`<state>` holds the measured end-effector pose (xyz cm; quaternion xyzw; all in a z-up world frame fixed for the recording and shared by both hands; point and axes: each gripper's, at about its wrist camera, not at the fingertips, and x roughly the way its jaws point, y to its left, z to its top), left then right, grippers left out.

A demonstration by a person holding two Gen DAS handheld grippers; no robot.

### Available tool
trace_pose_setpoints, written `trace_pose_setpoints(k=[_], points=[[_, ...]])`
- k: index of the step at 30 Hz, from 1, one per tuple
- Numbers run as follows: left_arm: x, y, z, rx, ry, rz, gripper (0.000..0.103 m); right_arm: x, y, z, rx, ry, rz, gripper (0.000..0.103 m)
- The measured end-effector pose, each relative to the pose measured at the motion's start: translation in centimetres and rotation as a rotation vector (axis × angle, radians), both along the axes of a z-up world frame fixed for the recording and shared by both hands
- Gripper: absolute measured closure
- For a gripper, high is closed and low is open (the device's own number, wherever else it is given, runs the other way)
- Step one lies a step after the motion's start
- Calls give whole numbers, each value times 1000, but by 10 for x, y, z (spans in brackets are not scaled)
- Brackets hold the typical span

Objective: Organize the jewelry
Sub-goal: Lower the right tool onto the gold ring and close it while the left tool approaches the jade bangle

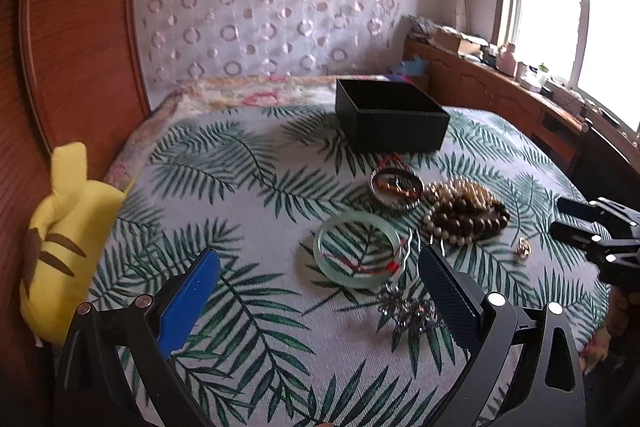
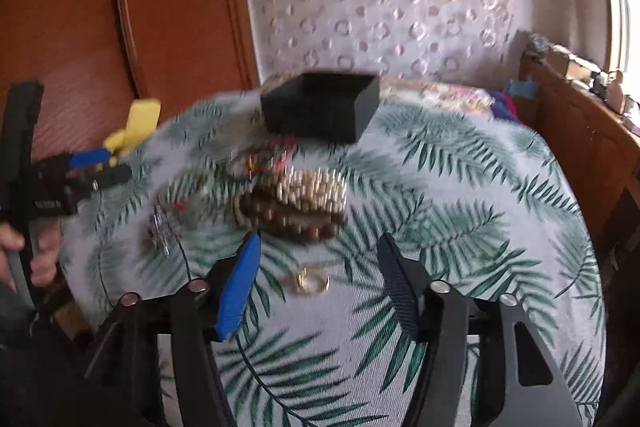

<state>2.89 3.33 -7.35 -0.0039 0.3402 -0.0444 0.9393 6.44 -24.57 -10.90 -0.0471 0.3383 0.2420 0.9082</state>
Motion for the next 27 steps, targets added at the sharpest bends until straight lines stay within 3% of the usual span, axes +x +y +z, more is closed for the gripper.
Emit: trace_pose_setpoints(k=[10, 14, 15, 17, 24, 27], points=[[10, -11, -24, -3, 93, -71, 7, 11, 22, -24, -106, 91, 99, 59], [15, -9, -27, -43, 112, -98, 7, 13, 22, -26, -114, 100, 90, 74], [16, -9, -27, -56, 115, -105, 7, 13, 21, -26, -114, 99, 86, 74], [20, -10, -26, -60, 120, -121, 18, 13, 20, -26, -107, 100, 84, 74], [40, -21, -32, -8, 156, -163, 23, 12, 19, -26, -99, 92, 81, 75], [50, -21, -37, -17, 185, -170, 31, 12, 17, -25, -86, 92, 78, 75]])
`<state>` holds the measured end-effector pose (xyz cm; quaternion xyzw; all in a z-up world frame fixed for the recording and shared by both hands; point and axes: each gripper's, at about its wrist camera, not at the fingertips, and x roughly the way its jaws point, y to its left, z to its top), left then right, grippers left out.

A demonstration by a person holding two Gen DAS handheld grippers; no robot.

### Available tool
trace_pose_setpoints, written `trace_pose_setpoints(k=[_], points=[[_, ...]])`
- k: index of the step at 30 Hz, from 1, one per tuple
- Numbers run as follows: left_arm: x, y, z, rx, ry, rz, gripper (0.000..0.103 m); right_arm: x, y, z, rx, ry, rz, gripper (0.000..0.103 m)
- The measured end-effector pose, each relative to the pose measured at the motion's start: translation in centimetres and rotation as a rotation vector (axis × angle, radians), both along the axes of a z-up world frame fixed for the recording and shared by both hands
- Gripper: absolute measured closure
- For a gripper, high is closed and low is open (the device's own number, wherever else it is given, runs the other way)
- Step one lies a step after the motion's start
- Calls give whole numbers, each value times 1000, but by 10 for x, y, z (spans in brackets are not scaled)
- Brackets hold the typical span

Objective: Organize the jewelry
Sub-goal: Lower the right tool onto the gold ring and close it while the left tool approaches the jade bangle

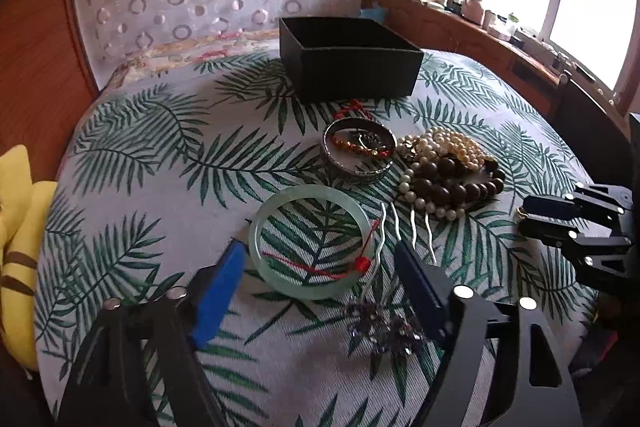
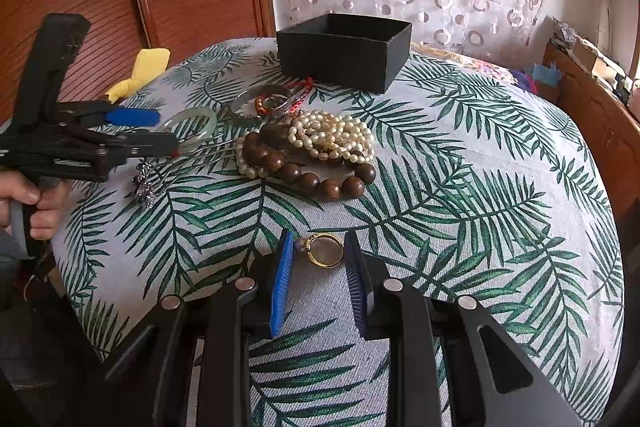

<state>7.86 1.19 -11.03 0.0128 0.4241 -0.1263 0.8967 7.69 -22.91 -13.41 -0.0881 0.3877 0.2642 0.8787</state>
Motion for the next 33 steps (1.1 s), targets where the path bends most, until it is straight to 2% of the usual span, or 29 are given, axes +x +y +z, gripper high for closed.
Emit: trace_pose_setpoints(k=[11, 23, 25, 28, 33], points=[[21, 4, 0, -48, 23, 37, 33, -1, 1, 0, 0, -9, -4, 76], [31, -6, -4, 23, 46, 30, 31, -1, 2, -1, -5, -11, -3, 76], [32, -7, -5, 49, 52, 33, 28, -2, 2, -1, -8, -12, -2, 76], [29, -4, -6, 87, 53, 30, 28, -1, 2, -1, -16, -16, -2, 76], [26, 7, -5, 82, 58, 45, 28, -2, 3, -1, -17, -17, -4, 76]])
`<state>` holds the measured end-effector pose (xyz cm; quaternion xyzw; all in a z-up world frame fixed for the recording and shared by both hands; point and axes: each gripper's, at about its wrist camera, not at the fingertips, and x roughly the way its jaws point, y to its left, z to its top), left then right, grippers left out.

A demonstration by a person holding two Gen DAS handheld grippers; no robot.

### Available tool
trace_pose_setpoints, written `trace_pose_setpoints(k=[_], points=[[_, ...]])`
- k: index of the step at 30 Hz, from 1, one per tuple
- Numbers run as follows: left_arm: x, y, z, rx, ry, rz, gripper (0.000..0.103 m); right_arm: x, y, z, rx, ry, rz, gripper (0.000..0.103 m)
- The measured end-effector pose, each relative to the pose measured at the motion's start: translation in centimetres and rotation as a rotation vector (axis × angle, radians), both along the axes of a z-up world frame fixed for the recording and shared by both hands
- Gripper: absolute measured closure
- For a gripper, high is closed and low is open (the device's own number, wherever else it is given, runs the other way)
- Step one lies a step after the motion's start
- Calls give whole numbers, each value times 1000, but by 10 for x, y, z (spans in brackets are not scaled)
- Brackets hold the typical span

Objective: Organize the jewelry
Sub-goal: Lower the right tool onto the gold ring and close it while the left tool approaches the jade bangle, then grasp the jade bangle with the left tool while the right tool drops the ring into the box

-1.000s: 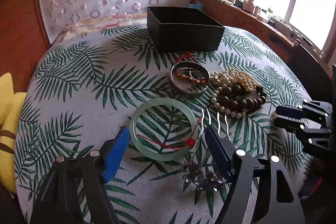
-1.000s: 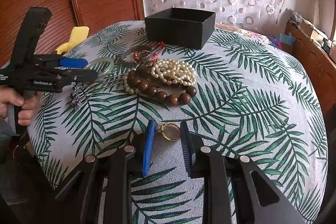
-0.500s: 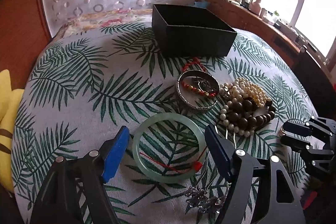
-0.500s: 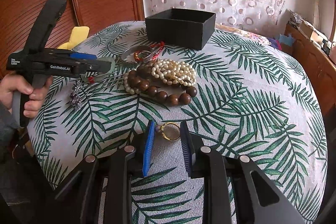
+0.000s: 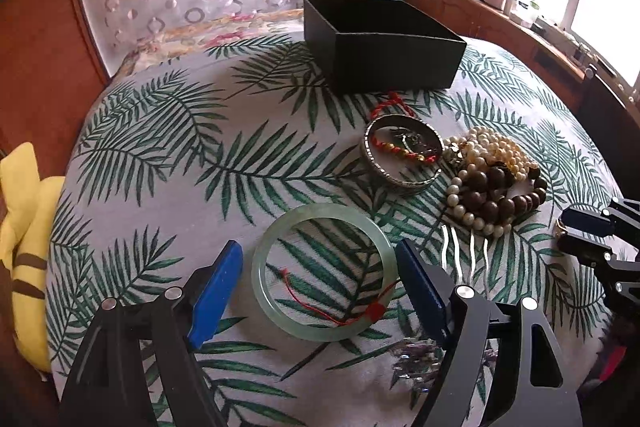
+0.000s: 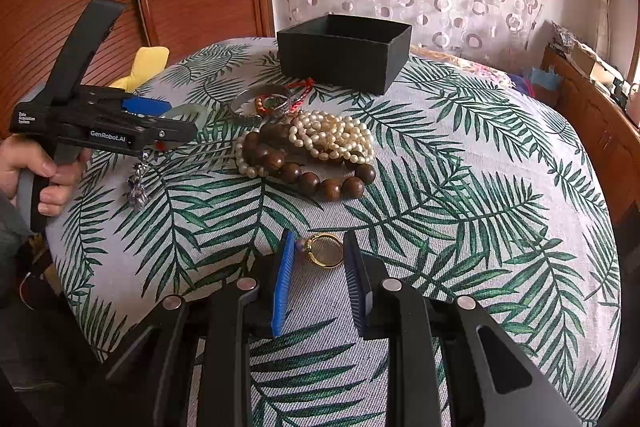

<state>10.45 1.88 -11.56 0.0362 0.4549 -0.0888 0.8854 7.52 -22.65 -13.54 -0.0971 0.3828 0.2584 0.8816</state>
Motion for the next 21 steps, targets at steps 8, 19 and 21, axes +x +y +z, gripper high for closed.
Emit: trace_pose_setpoints(k=[8, 19, 21], points=[[-4, -3, -1, 23, -25, -9, 30, -1, 2, 0, -19, -6, -2, 76], [-5, 10, 26, -62, -104, 11, 34, 0, 5, 12, -48, -44, 2, 76], [-1, 7, 35, -66, -125, 5, 34, 2, 5, 19, -44, -57, 8, 76]])
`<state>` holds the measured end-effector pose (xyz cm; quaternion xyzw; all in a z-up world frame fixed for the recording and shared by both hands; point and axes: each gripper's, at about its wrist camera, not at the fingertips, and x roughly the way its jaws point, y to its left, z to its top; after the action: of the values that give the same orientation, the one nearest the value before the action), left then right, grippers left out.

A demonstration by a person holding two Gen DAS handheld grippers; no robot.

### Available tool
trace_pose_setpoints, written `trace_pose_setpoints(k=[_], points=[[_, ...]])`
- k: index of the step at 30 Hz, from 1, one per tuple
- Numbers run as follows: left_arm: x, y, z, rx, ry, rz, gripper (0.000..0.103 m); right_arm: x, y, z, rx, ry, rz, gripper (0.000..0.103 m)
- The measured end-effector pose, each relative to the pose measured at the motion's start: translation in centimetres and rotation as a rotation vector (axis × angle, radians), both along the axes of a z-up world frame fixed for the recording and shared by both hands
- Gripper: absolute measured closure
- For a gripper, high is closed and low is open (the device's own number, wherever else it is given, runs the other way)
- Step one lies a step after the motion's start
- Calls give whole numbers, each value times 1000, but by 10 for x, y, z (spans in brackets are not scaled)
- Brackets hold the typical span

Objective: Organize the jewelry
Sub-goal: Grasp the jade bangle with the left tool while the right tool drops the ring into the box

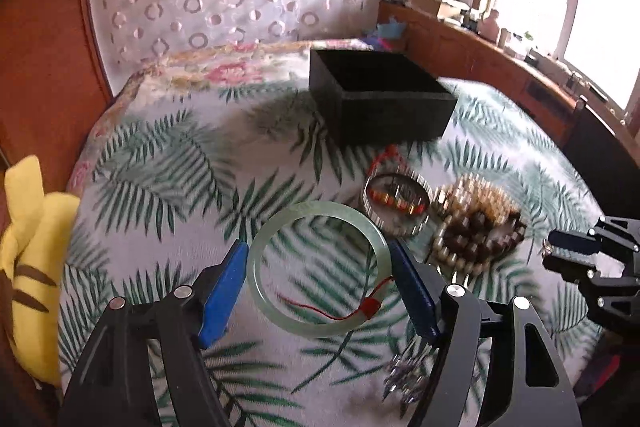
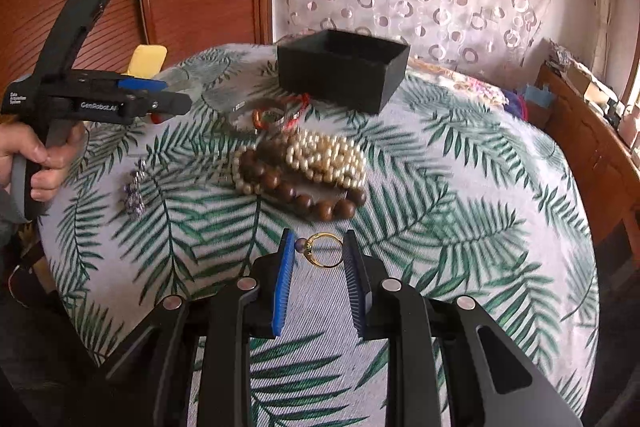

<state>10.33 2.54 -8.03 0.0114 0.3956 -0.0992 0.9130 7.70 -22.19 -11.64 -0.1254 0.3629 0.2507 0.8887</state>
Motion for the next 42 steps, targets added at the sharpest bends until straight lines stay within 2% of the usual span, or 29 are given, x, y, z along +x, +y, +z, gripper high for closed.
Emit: trace_pose_setpoints(k=[7, 13, 23, 30, 33, 36, 42], points=[[27, -21, 27, -7, -61, -44, 34, 22, 2, 26, 13, -42, 31, 76], [63, -39, 40, -5, -79, -67, 34, 57, 0, 39, 39, -63, 27, 76], [124, -59, 42, -14, -64, -95, 34, 116, 0, 55, 86, -65, 49, 76], [152, -61, 32, -31, -33, -94, 34, 158, 18, 62, 94, -65, 86, 76], [154, -55, 32, -52, -39, -87, 33, 172, 26, 61, 97, -59, 98, 76], [150, -48, 37, -64, -60, -78, 27, 180, 34, 59, 98, -53, 115, 76], [133, -33, 45, -50, -88, -56, 26, 195, 52, 51, 72, -26, 138, 76]])
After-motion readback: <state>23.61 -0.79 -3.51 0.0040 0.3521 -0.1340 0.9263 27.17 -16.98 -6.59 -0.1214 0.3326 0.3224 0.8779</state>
